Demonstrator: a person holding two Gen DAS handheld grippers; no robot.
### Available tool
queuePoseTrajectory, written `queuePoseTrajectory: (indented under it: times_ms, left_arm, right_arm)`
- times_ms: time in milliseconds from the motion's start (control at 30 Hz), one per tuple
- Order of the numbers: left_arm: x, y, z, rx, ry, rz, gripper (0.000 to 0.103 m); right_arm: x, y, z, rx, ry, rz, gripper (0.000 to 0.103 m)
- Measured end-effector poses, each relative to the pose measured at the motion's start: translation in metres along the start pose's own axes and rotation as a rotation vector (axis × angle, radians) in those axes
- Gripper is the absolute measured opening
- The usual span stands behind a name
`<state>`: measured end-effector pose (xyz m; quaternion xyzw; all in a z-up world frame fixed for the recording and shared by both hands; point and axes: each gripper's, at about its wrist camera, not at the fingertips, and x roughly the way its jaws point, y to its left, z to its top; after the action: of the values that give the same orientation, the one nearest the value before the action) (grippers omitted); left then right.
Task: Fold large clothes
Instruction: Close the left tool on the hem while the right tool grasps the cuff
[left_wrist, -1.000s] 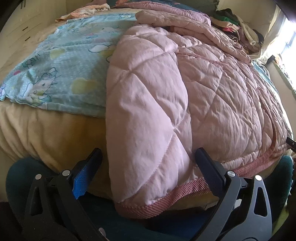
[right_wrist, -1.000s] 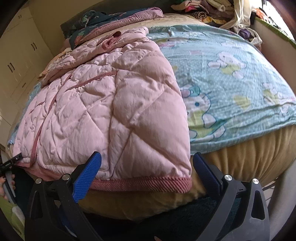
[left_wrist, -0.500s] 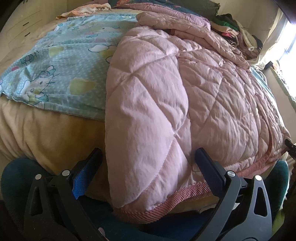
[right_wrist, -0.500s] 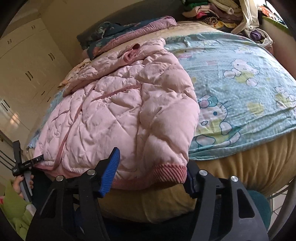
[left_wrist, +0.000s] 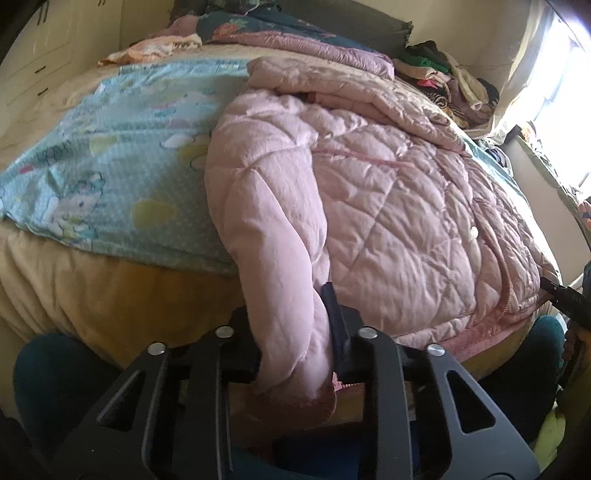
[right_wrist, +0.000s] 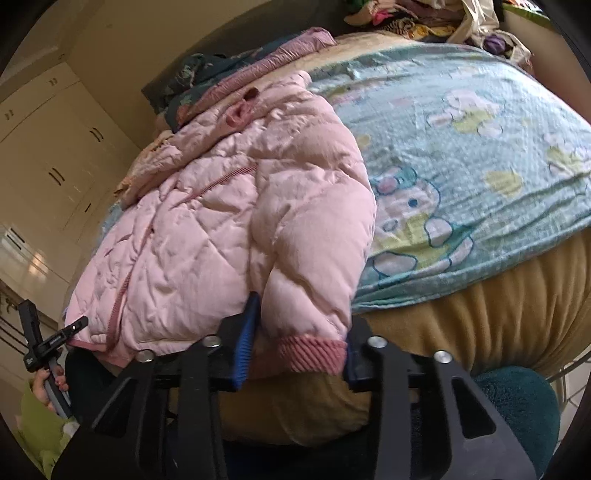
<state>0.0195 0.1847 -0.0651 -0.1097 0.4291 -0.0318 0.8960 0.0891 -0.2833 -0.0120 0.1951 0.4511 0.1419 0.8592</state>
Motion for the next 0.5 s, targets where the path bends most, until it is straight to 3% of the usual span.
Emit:
queuePoseTrajectory:
  times_ms: [167,500]
  left_arm:
    - [-0.013,-0.007,0.01,0.024,-0.048,-0.004,0.013]
    - [-0.02,-0.011,0.024,0.013,-0.094,-0.021,0.012]
  right_arm:
    - [-0.017,0.01,0.007,-0.021,-0.073,0.037,0.02]
    - [-0.036,0.032,0.034,-0.075,-0.157,0.054,0.017]
